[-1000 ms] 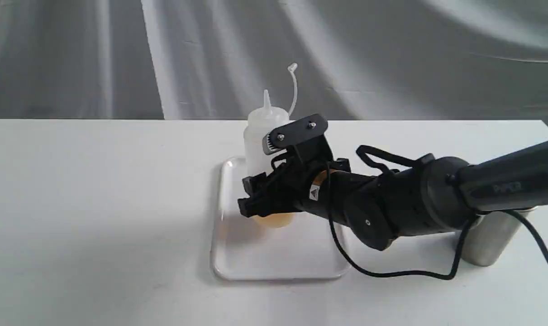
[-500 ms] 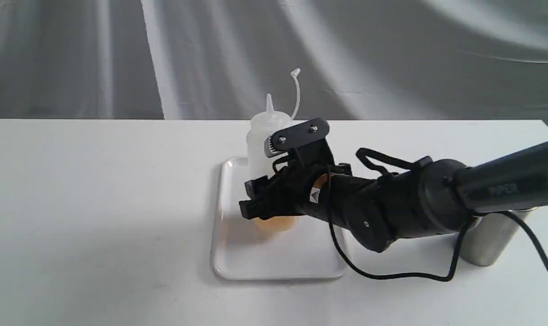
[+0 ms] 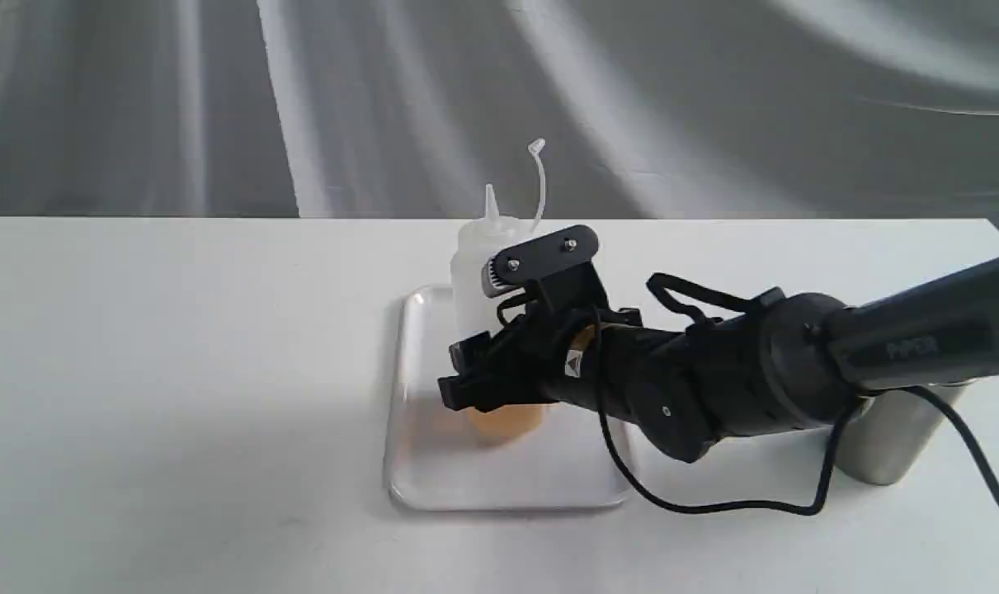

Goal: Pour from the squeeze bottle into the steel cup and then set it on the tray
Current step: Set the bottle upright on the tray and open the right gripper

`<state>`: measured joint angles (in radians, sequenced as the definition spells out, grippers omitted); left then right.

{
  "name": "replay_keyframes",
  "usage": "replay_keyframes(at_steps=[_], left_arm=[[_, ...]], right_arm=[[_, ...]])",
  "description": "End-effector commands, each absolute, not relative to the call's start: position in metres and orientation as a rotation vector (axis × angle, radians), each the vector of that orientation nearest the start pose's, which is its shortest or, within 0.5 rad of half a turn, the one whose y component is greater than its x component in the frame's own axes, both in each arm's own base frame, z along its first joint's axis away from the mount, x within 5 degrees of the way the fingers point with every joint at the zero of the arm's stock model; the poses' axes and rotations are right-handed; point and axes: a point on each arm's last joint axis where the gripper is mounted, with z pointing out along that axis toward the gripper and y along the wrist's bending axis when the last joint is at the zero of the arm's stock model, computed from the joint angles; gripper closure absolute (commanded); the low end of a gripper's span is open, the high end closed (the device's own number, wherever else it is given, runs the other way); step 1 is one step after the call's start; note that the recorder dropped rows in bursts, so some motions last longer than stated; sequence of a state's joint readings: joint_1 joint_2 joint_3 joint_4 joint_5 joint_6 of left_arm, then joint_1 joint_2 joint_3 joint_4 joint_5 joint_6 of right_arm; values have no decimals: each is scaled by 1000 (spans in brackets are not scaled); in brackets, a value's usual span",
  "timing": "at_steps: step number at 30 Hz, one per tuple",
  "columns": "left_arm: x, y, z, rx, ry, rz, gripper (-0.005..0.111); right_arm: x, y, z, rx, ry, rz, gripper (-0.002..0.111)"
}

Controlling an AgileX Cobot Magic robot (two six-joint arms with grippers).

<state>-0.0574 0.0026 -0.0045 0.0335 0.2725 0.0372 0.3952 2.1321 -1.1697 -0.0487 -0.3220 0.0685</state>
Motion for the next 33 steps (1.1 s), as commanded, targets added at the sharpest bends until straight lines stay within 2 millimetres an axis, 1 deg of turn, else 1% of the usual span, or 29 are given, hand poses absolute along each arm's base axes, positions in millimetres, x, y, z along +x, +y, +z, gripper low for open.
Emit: replay_keyframes(at_steps=[1,10,12,14,16,17,19,21,22,24,28,31,33], left_arm=[[55,-3,189,105,1746,8,107],[55,-3,189,107,1746,10,107],[55,-3,189,107,1746,10,107],[55,-3,189,107,1746,10,107],[55,-3,189,105,1746,8,107],[55,-3,189,105,1746,8,107],[55,-3,189,105,1746,8,107],[55,-3,189,105,1746,8,107],[55,-3,189,105,1746,8,107],[55,-3,189,105,1746,8,107],[55,-3,189,108,1746,10,107],[55,-3,189,108,1746,10,107],[55,-3,189,108,1746,10,107]], right_arm=[[405,172,120,-397,2085,268,86],[405,172,120,-397,2085,268,86],[405,172,120,-397,2085,268,84],[404,172,120,-398,2087,268,75],[404,172,120,-398,2089,267,62],[404,172,120,-398,2089,267,50],[404,171,119,-400,2097,266,34],[404,171,119,-400,2102,265,22],[404,171,119,-401,2104,264,18],[403,171,118,-402,2113,262,13],[402,171,122,-404,2124,259,13],[401,170,131,-415,2126,254,13],[398,169,142,-427,2130,247,13]])
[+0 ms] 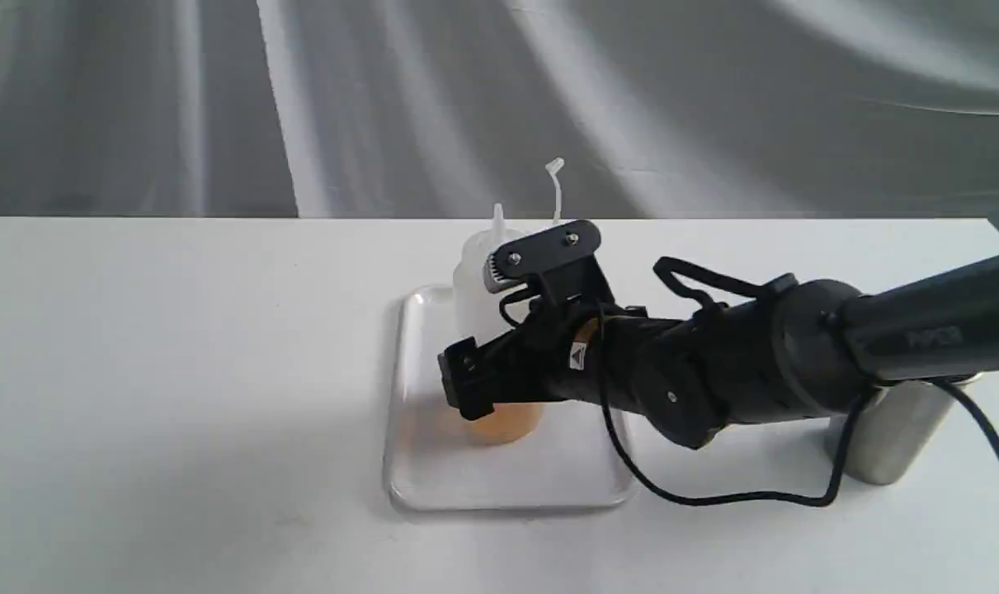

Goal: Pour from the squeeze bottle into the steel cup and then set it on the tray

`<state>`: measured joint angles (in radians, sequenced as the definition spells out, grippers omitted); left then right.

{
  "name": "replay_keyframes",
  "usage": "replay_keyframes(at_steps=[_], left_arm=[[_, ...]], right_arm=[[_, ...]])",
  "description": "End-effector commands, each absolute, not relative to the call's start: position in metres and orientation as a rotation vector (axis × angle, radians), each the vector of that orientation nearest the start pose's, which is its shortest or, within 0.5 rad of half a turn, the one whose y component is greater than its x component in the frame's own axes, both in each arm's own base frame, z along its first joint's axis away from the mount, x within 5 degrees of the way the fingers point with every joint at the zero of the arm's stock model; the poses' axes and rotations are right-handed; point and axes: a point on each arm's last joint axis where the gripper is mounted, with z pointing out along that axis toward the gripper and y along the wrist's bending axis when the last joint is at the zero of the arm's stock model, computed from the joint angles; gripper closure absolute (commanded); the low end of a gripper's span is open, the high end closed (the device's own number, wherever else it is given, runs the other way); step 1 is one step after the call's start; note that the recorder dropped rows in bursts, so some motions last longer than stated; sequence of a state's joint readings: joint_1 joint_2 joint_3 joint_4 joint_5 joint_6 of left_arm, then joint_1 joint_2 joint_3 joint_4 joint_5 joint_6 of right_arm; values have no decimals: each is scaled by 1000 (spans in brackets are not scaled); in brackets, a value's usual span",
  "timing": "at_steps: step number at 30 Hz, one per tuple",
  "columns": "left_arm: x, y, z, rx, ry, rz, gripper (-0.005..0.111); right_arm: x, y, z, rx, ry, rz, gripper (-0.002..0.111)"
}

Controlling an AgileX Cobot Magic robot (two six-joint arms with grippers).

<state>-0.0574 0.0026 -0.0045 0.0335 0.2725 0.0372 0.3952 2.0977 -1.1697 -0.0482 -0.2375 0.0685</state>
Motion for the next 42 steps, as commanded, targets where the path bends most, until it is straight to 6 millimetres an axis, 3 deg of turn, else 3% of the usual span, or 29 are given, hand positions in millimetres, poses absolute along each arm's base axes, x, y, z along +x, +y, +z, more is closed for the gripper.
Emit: replay_keyframes(at_steps=[1,10,14,20,27,32,39,42], left_arm=[[55,-3,189,108,1746,10,107],[55,-3,189,106,1746,9,107],[55,-3,189,106,1746,9,107],[55,-3,189,108,1746,11,107],[55,-3,189,107,1746,10,107],[55,-3,189,107,1746,10,107],[55,-3,189,107,1746,10,107],[55,-3,189,107,1746,10,107]], right_arm=[[397,168,148,-426,2126,247,13],[354,150,190,-423,2112,247,13],[321,140,210,-432,2087,256,13],[269,118,233,-304,2065,335,13],[208,91,236,-253,2029,373,18],[173,76,236,-239,1975,389,45],[145,64,249,-225,1857,413,100],[139,61,256,-220,1816,421,108]])
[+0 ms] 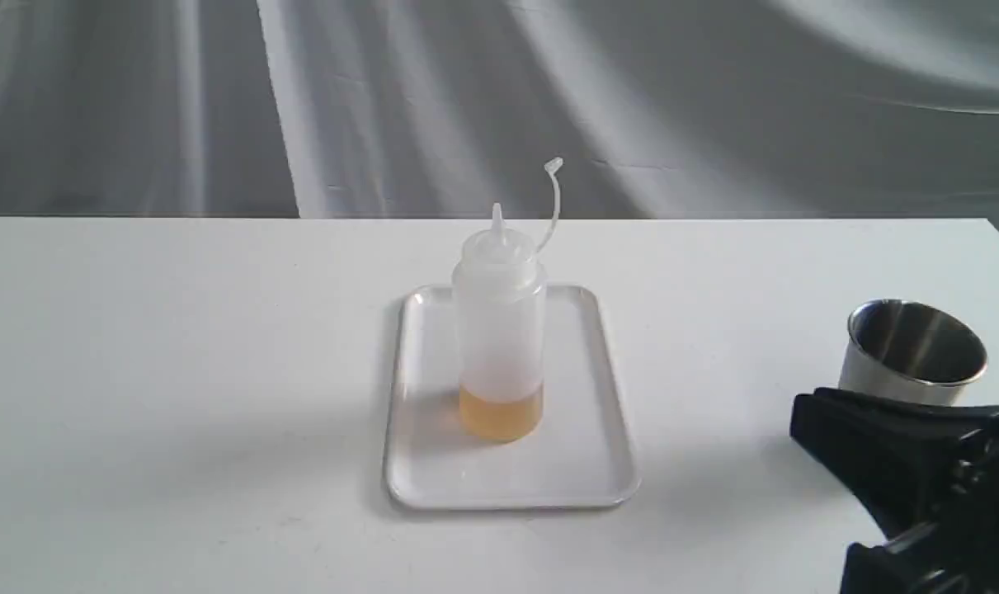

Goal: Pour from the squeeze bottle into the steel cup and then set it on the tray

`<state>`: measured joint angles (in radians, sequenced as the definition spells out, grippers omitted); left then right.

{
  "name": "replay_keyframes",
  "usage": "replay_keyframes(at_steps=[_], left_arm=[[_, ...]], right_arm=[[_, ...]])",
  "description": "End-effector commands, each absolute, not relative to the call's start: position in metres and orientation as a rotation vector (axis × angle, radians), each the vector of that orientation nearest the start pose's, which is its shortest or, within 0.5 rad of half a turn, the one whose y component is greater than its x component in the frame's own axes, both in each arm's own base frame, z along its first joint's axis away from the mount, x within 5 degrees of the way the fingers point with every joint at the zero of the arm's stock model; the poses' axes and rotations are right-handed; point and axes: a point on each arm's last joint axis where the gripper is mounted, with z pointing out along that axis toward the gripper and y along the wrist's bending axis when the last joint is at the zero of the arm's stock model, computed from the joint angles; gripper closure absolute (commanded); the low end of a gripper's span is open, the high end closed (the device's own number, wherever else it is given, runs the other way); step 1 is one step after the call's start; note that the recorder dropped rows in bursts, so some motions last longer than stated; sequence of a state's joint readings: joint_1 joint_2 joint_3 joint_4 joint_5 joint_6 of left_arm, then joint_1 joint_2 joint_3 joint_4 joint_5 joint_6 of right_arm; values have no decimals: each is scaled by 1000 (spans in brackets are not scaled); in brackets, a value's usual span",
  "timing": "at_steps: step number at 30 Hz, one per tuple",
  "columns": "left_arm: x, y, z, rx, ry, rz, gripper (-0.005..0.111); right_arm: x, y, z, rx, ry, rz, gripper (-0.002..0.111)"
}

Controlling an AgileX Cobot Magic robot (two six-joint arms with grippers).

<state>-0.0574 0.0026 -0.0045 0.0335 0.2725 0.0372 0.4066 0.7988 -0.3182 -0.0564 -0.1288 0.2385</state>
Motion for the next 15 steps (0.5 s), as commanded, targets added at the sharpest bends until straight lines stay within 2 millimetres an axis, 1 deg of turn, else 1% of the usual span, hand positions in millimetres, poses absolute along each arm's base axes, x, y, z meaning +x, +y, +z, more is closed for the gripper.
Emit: replay_keyframes(at_steps=[1,5,15], left_arm=[[55,-3,189,108,1746,11,107],[55,-3,189,108,1746,11,107],[55,-3,189,106,1746,9,107]], right_arm=[[138,61,257,-220,1813,421,108],[137,60,255,-221,1838,414,108],[137,60,255,-214,1839,419,108]])
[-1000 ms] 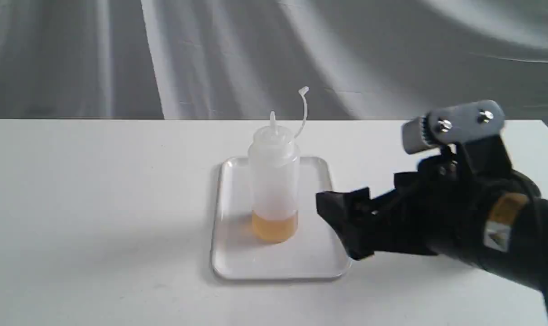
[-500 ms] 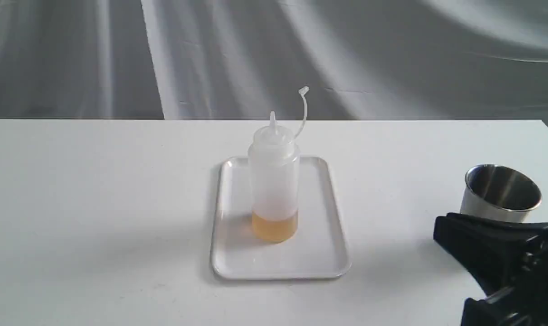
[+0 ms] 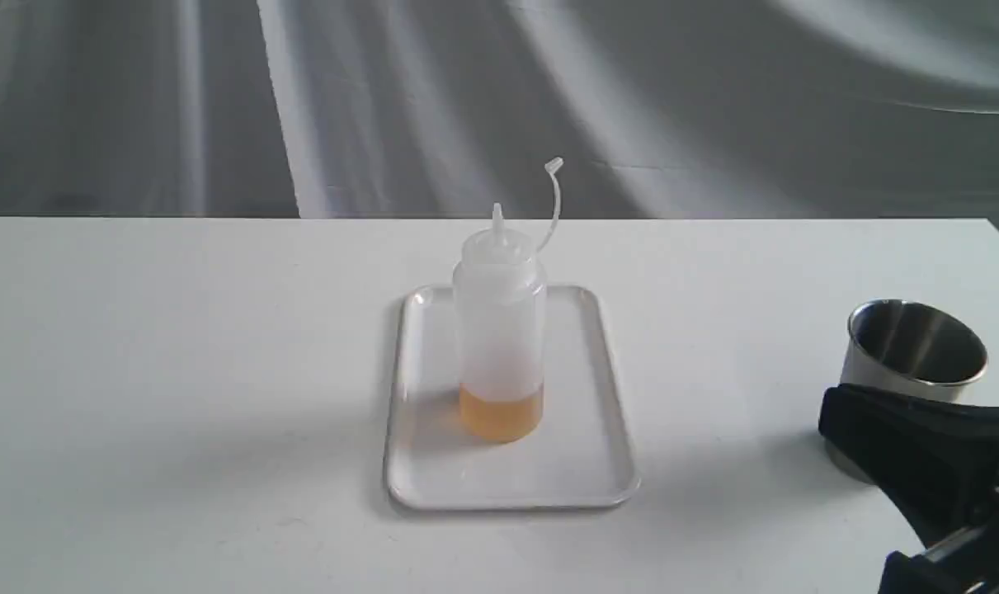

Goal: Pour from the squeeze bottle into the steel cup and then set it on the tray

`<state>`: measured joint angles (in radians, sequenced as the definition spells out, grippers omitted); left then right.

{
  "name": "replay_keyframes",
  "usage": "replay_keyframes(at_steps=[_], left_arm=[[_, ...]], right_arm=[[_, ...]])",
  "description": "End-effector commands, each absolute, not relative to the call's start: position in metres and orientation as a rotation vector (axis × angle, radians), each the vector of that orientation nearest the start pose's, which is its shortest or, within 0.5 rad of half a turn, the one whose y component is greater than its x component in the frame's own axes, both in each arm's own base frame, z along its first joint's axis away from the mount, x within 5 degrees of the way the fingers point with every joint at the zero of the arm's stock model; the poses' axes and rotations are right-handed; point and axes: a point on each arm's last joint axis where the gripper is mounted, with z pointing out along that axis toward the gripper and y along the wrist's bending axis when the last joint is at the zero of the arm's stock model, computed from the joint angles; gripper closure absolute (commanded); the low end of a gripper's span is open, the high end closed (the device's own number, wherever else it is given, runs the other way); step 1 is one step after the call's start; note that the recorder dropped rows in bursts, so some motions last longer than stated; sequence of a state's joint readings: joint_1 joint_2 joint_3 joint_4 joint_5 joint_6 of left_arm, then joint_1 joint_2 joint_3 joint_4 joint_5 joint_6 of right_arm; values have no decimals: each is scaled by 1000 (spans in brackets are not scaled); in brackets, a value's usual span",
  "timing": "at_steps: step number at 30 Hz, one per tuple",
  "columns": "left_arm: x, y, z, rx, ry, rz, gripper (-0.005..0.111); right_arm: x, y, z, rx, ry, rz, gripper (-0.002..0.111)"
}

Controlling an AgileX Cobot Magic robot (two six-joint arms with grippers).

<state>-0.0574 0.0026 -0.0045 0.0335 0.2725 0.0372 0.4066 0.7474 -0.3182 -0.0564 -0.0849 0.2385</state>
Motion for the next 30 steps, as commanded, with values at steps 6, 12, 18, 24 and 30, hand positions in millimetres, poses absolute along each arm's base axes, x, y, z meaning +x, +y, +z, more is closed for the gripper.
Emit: replay_keyframes(at_steps=[6,12,18,24,30], left_arm=[[55,-3,189,106,1746,9,107],[55,-3,189,109,1746,11,107],[55,-3,189,109,1746,11,107],[55,-3,189,105,1746,8,107],[55,-3,189,105,1746,8,107]], right_arm=[[135,59,257,-213,1829,421,108],[113,49,267,-204,1796,421,108],[80,31,274,-98,1759,462,108],[69,14,262,56,1676,342,108],[66,3,243,147,1638,201,108]])
